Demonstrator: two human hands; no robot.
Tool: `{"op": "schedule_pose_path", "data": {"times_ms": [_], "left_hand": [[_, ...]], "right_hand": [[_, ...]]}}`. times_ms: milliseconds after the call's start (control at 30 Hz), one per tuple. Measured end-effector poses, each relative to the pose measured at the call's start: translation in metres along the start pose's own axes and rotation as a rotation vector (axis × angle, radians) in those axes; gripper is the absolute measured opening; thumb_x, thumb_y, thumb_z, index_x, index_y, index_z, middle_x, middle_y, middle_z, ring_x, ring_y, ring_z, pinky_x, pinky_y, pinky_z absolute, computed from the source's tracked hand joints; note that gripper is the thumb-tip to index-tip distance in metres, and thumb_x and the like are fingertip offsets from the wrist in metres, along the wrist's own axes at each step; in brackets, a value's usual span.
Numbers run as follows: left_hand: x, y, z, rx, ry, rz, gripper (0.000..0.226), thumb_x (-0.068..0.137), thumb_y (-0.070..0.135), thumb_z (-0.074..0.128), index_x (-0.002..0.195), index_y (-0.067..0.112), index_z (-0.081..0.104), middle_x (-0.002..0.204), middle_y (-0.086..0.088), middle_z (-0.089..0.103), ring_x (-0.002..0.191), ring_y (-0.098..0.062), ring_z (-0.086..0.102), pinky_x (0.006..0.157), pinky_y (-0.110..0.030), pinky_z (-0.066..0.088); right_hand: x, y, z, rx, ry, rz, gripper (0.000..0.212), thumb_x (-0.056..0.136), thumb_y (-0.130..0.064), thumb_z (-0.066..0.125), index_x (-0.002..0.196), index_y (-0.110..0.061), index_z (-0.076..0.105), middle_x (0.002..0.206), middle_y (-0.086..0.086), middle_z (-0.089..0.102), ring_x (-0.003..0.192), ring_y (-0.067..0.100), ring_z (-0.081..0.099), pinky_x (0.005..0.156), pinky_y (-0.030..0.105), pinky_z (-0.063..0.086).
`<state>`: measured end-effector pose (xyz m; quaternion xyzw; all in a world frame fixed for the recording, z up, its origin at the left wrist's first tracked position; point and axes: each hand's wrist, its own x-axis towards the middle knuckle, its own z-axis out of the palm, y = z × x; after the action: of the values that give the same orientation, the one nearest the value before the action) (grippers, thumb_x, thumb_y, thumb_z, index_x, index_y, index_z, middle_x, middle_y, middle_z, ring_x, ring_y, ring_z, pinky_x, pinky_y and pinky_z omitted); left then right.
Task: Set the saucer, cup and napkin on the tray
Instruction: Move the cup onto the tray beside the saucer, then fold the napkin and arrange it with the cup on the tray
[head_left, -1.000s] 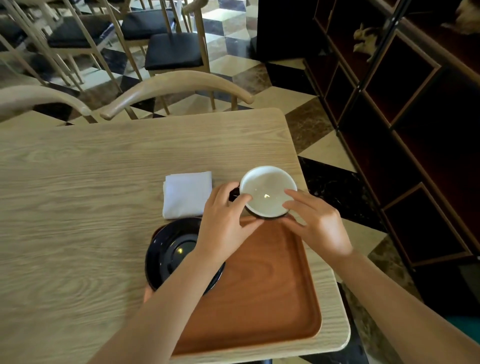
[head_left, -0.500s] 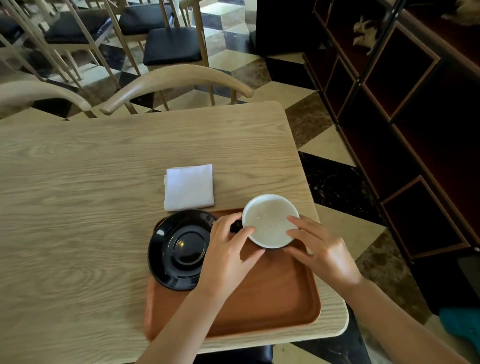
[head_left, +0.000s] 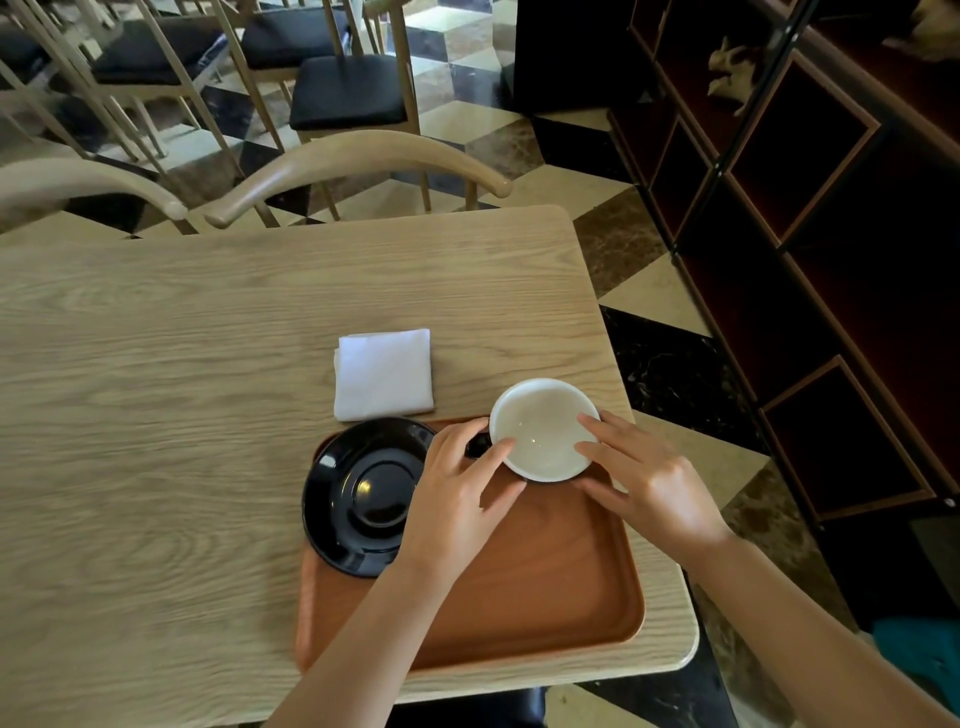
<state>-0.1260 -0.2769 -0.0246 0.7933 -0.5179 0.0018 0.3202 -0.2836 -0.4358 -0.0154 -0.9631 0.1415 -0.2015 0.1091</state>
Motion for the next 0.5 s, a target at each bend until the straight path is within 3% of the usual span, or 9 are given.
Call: {"op": "schedule_pose_path", "data": {"times_ms": [67, 233, 400, 500], "left_hand": [[0.0, 0.0, -0.001, 0.011, -0.021, 0.013, 0.035, 0.08, 0.036, 0.062, 0.109, 0.017, 0.064, 0.118, -0.009, 0.056, 0.111, -0.022, 0.048, 0.098, -0.017, 0.033], [-0.003, -0.005, -0.012, 0.057, -0.184, 0.075, 0.047, 0.086, 0.042, 0.055, 0.127, 0.017, 0.054, 0.131, -0.012, 0.051, 0.122, -0.025, 0.046, 0.097, -0.04, 0.046], [0.007, -0.024, -0.049, 0.254, -0.172, 0.165, 0.054, 0.088, 0.041, 0.05, 0.136, 0.018, 0.042, 0.141, -0.011, 0.047, 0.131, -0.023, 0.042, 0.106, -0.042, 0.037], [0.023, -0.054, -0.072, 0.357, -0.185, 0.005, 0.056, 0.088, 0.041, 0.04, 0.139, 0.019, 0.035, 0.146, -0.013, 0.04, 0.135, -0.025, 0.037, 0.106, -0.047, 0.035]], "right_hand": [[0.001, -0.002, -0.002, -0.012, 0.0, 0.005, 0.034, 0.082, -0.034, 0.055, 0.095, -0.006, 0.07, 0.117, 0.012, 0.067, 0.112, 0.029, 0.06, 0.086, 0.038, 0.052], [0.002, -0.013, -0.012, -0.077, 0.018, 0.032, 0.036, 0.081, -0.042, 0.059, 0.098, -0.011, 0.07, 0.119, 0.009, 0.066, 0.118, 0.026, 0.055, 0.1, 0.045, 0.042], [0.043, -0.045, -0.017, -0.061, 0.156, 0.027, 0.03, 0.084, -0.033, 0.058, 0.099, -0.01, 0.07, 0.112, 0.009, 0.069, 0.109, 0.027, 0.06, 0.088, 0.038, 0.048], [0.087, -0.065, -0.004, -0.06, 0.076, 0.08, 0.035, 0.084, -0.035, 0.05, 0.106, -0.014, 0.068, 0.117, 0.008, 0.067, 0.112, 0.027, 0.06, 0.086, 0.036, 0.049]]}}
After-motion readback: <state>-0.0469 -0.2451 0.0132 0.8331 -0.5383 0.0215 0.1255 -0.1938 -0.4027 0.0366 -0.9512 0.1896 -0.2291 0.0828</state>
